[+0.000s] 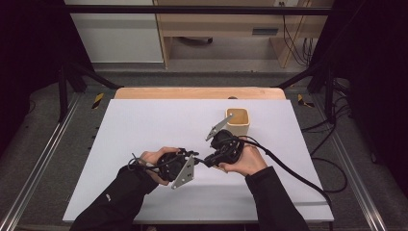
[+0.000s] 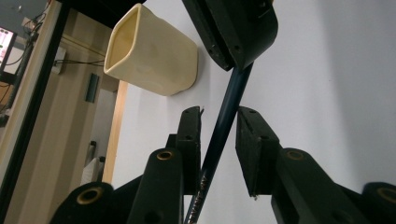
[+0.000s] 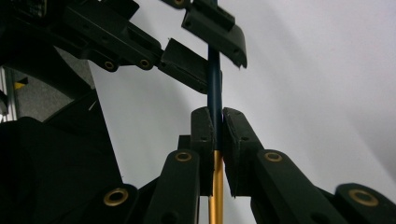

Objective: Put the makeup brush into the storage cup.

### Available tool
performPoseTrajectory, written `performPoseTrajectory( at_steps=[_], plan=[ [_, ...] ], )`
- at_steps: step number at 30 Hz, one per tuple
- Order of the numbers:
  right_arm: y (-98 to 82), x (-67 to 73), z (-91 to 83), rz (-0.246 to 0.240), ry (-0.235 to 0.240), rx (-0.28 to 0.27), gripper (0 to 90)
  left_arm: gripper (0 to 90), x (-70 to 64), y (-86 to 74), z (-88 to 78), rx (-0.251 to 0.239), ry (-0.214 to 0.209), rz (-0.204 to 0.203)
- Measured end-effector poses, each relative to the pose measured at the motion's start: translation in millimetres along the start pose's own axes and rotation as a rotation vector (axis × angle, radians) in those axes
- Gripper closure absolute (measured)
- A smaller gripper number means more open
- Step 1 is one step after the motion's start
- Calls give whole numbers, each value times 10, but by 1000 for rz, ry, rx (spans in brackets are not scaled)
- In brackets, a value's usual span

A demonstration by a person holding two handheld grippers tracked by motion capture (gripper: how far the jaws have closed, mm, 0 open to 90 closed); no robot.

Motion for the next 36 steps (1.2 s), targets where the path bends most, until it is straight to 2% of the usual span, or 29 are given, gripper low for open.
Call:
performPoseTrajectory(
  at_steps=[10, 19, 29, 31, 32, 36],
  plan=[
    [-15, 12, 1, -3, 11, 16, 836, 785, -32, 18, -11, 6, -12, 52],
    [-32, 20, 2, -11, 26, 35, 834, 829, -89, 46, -7, 6, -41, 102],
    [-51, 25, 26, -19, 30, 60, 828, 834, -125, 71, -4, 14, -51, 120],
    [-45, 27, 15, -21, 28, 45, 804, 834, -121, 70, -12, 12, -52, 115],
    [-17, 14, -14, -28, 11, -2, 717, 834, -123, 66, -15, 15, -54, 113],
    [26, -66, -127, -23, -30, -118, 559, 834, -124, 10, -18, 39, -56, 95]
  ],
)
Point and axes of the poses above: each handheld gripper's, and its own axes: z roughly forward along the jaws, y roughly out of its top, x roughly to its left, the point moved 6 cm from there along z, roughly forward along the jaws, and after that the axes turned 12 degrees about z, right-handed, at the moved point
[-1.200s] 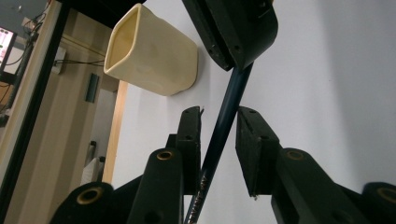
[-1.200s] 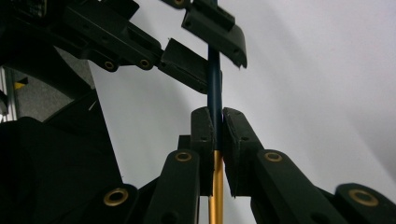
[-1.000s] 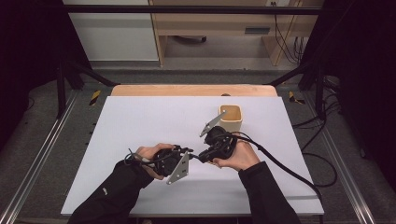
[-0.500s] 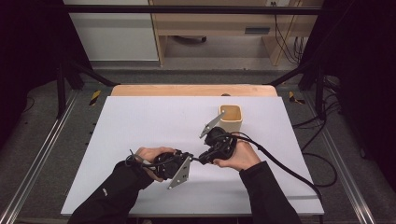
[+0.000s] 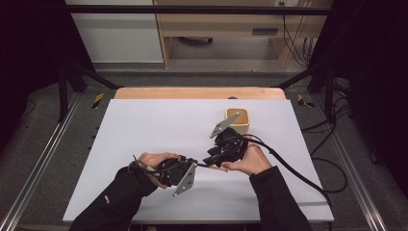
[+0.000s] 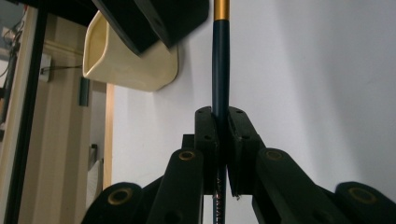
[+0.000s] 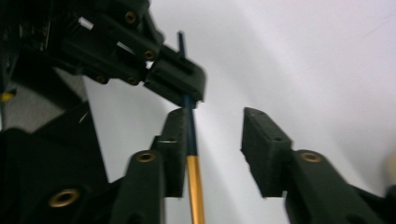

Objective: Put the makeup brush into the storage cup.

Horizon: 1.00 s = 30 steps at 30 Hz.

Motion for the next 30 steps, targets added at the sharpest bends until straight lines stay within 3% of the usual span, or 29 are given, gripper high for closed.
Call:
performPoseTrajectory(
  at_steps=[1, 2, 3, 5, 9, 10, 15, 21, 24, 30],
  plan=[
    [5, -28, -38, 4, -11, -33, 517, 834, 0, -27, 0, 6, 1, -12],
    [5, -28, -38, 4, -11, -33, 517, 834, 2, -58, 1, 12, -1, -26],
    [8, -88, -119, 21, -32, -95, 466, 834, 1, -91, 3, 21, -2, -41],
    [4, -117, -159, 26, -38, -125, 439, 834, -8, -148, 7, 36, -3, -72],
    [-44, -217, -304, 60, -73, -229, 342, 833, -31, -240, 0, 45, 0, -146],
    [-77, -259, -357, 75, -91, -276, 294, 833, -35, -266, -3, 51, -1, -163],
    [-177, -315, -394, 94, -112, -317, 243, 833, -84, -356, -3, 35, -7, -284],
    [-320, -367, -333, 105, -139, -367, 215, 832, -167, -401, 67, 15, 14, -456],
    [-388, -402, -262, 170, -126, -404, 206, 832, -189, -402, 103, 2, 24, -522],
    [-433, -400, -189, 188, -132, -424, 197, 833, -208, -432, 132, -22, 47, -635]
  ],
)
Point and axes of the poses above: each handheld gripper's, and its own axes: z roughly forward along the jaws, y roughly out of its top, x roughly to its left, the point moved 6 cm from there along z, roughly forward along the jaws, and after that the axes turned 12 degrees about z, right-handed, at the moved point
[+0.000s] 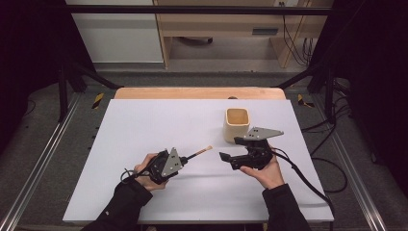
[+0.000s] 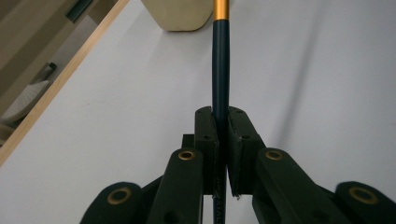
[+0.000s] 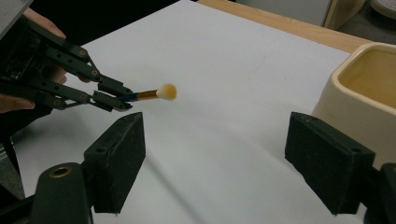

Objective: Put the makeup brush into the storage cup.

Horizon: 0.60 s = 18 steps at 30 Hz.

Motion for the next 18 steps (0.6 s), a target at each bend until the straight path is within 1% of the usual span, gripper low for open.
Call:
performPoseTrajectory(
  at_steps=[1, 3, 4, 6, 8, 11, 12, 13, 16, 17, 18],
  plan=[
    [-20, 16, 15, 6, 3, -12, 197, 833, 4, -6, 1, -6, 4, -16],
    [-28, 24, 22, 12, 8, -17, 194, 833, 12, -19, -3, -12, 18, -45],
    [-44, 35, 36, 23, 16, -34, 188, 833, 18, -24, -8, -16, 24, -54],
    [-52, 36, 45, 27, 18, -39, 185, 833, 28, -25, -18, -34, 41, -96],
    [-68, 39, 65, 26, 15, -41, 185, 833, 36, -23, -25, -44, 59, -126],
    [-81, 56, 90, 31, 16, -52, 199, 833, 33, -7, -32, -73, 76, -186],
    [-82, 73, 112, 40, 27, -65, 204, 833, 22, 15, -28, -92, 87, -225],
    [-82, 73, 112, 40, 27, -65, 204, 833, 22, 15, -28, -92, 87, -225],
    [-74, 92, 141, 65, 39, -89, 213, 832, -12, 45, -12, -106, 108, -252],
    [-73, 97, 155, 76, 42, -97, 216, 833, -20, 48, -8, -108, 111, -256],
    [-76, 101, 165, 84, 46, -95, 216, 833, -30, 52, -2, -110, 120, -264]
  ],
)
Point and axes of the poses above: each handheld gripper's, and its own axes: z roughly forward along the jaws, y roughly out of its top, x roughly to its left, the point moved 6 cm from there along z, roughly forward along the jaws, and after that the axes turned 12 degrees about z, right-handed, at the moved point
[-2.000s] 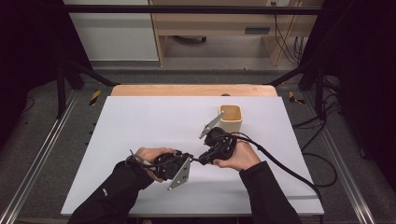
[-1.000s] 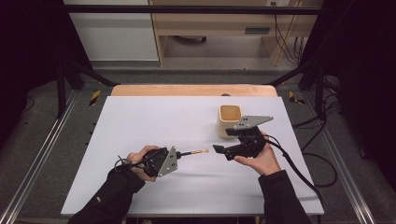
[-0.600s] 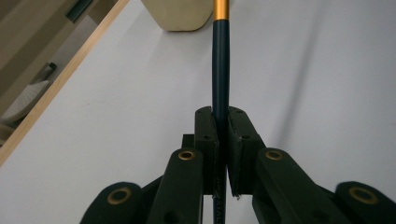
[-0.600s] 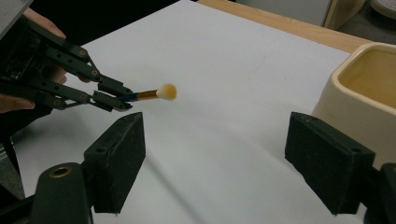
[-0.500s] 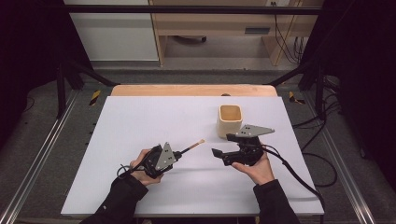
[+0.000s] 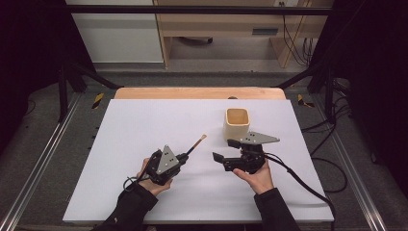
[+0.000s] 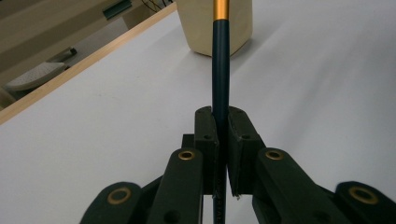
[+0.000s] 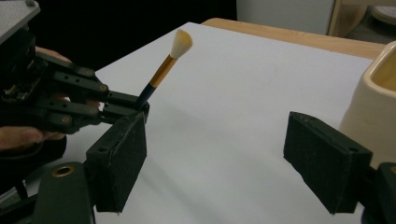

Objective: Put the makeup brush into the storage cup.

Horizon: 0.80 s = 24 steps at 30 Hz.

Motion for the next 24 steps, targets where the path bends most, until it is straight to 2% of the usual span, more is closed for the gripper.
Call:
performPoseTrajectory(
  at_steps=[4, 6, 7, 13, 21, 24],
  plan=[
    [-29, 4, 49, 12, -1, 3, 216, 833, -23, 2, 7, -13, 16, -44],
    [-36, 11, 76, 18, 1, -3, 222, 833, -40, 4, 22, -22, 25, -81],
    [-36, 11, 76, 18, 1, -3, 222, 833, -40, 4, 22, -22, 25, -81],
    [-5, 27, 98, 41, 18, -35, 245, 832, -64, 1, 52, -46, 25, -153],
    [58, 106, 157, 48, 33, -57, 269, 833, -70, 23, 45, -92, 31, -214],
    [88, 144, 193, 48, 33, -68, 285, 832, -78, 26, 51, -99, 40, -224]
  ],
)
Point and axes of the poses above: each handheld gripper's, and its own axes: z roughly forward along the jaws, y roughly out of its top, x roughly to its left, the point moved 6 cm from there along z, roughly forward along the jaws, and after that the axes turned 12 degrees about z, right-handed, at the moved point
